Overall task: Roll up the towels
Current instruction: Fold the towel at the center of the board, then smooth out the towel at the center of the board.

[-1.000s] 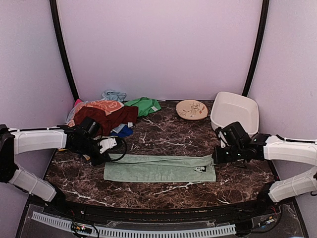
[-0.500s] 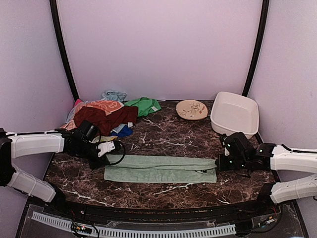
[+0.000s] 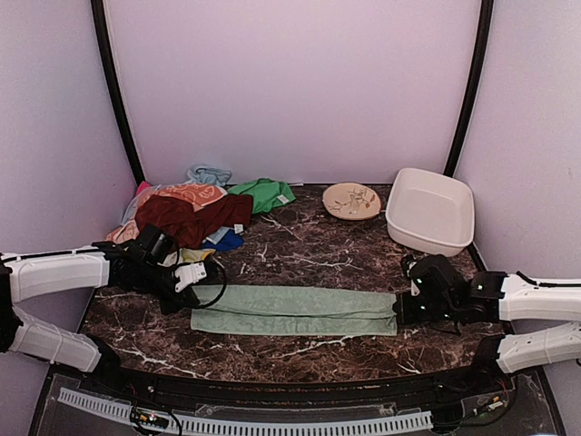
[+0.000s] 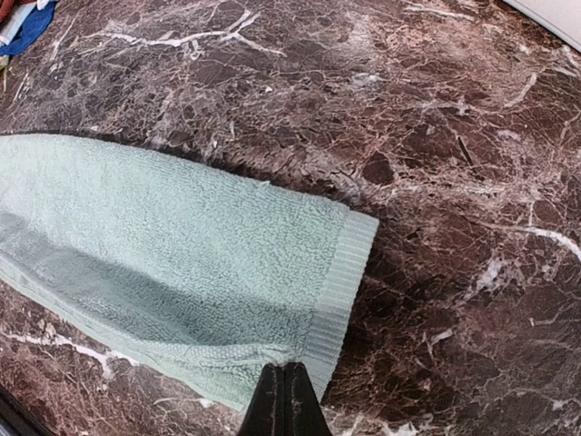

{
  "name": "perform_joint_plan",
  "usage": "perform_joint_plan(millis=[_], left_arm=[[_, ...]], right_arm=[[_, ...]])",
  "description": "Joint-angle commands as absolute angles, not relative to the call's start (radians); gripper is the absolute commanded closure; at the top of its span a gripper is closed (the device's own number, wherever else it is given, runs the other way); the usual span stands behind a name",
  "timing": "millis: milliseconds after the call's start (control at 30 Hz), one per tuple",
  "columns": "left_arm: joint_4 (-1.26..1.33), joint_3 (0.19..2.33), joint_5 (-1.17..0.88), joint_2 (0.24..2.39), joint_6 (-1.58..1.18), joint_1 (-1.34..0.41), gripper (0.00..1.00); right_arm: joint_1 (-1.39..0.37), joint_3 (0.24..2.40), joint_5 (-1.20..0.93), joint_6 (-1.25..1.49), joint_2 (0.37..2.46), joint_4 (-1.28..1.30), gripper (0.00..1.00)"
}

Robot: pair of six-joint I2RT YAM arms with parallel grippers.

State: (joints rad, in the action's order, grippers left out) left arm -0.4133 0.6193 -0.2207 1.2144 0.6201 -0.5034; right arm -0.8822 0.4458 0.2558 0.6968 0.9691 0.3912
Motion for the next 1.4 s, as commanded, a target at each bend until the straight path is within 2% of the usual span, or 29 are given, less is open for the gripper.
perform_joint_plan(millis=[0,133,267,333,400,567,733,833,933,1067,1233,1367], left_arm=[[-0.432,0.581,-0.252,1.170,0.649,-0.511,1.00],[-0.441,0.571,-0.260,1.171,0.655,-0.512,0.99],[-0.479,0.569,-0.286,1.181,0.669,-0.521,0.84],[-0.499,0.570,-0.290,1.183,0.679,-0.521,0.68],[-0.519,0.575,-0.288,1.178,0.691,-0.522,0.64],[-0.597,0.627,-0.288,1.156,0.716,-0.521,0.64],[-0.654,0.695,-0.300,1.155,0.724,-0.521,0.67],[-0.651,0.702,-0.340,1.163,0.722,-0.522,0.68],[-0.605,0.710,-0.343,1.214,0.693,-0.524,0.70],[-0.497,0.738,-0.265,1.322,0.643,-0.526,0.82],[-0.427,0.756,-0.214,1.399,0.624,-0.525,0.83],[-0.418,0.725,-0.224,1.391,0.636,-0.527,0.83]], right_arm=[[-0.917,0.427,0.295,0.735,0.942,0.409,1.00],[-0.935,0.418,0.293,0.751,0.924,0.424,0.98],[-0.956,0.422,0.297,0.771,0.920,0.443,0.93],[-0.962,0.434,0.299,0.785,0.926,0.460,0.87],[-0.972,0.449,0.295,0.796,0.922,0.481,0.80],[-0.997,0.496,0.282,0.835,0.830,0.562,0.66],[-0.999,0.556,0.314,0.844,0.702,0.639,0.62],[-0.999,0.574,0.328,0.839,0.694,0.633,0.60],[-0.999,0.570,0.345,0.843,0.768,0.566,0.61],[-0.997,0.581,0.360,0.820,0.933,0.445,0.67],[-0.997,0.547,0.274,0.833,1.061,0.341,0.75],[-0.999,0.454,0.215,0.914,1.009,0.350,0.81]])
